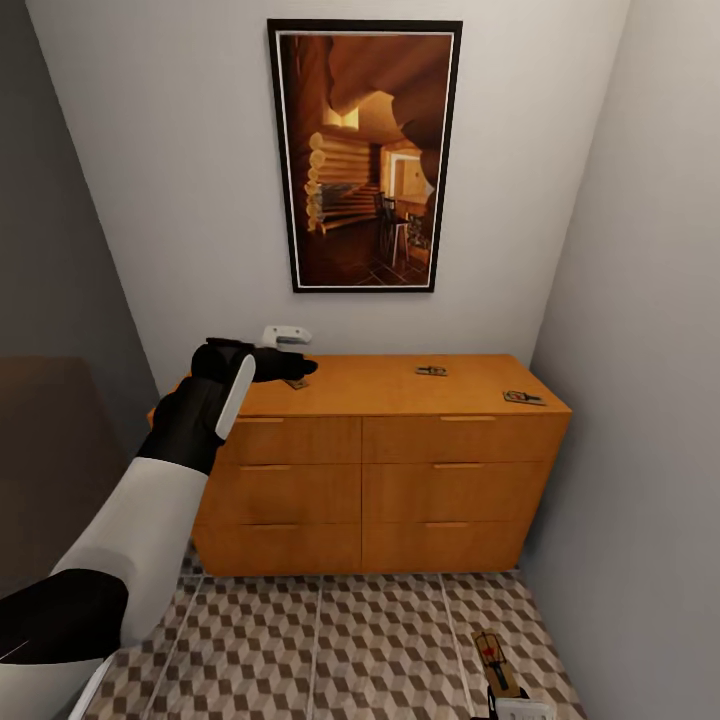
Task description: Take the four mousetraps from the cabinet in the bathroom and place them on the bathroom floor. Make sure all four end up on the same floor surface, and ensure that at least two of them are either under or directly next to the same bathroom sink.
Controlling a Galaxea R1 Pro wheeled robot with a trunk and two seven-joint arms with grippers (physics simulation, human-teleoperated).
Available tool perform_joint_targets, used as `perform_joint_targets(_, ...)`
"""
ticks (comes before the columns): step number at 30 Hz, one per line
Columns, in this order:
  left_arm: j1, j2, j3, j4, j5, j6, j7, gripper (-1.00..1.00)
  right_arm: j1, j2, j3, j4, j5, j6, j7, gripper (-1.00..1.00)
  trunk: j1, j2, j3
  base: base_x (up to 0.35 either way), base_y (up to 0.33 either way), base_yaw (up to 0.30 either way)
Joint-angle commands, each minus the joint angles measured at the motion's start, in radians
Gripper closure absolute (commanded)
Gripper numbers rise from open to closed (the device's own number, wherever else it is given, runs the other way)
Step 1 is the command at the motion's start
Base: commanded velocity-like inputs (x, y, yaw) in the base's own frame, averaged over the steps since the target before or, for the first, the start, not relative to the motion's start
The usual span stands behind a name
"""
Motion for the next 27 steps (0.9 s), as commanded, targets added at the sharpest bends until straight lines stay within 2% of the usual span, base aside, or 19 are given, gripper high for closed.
perform_joint_targets(1, -0.001, 0.005, 0.000, 0.003, 0.008, -0.002, -0.004, -1.00, 0.000, 0.000, -0.007, 0.001, 0.008, -0.003, -0.003, 1.00, 0.000, -0.001, -0.001, 0.000, 0.000, 0.000)
perform_joint_targets(8, -0.001, 0.012, 0.000, 0.031, 0.006, -0.014, -0.016, -1.00, 0.000, 0.000, -0.007, 0.001, 0.008, -0.003, -0.003, 1.00, 0.000, -0.001, -0.001, 0.000, 0.000, 0.000)
perform_joint_targets(27, -0.001, 0.012, -0.002, 0.044, 0.005, -0.015, -0.016, -1.00, 0.000, 0.001, -0.007, 0.001, 0.008, -0.003, -0.003, 1.00, 0.000, -0.001, -0.001, 0.000, 0.000, 0.000)
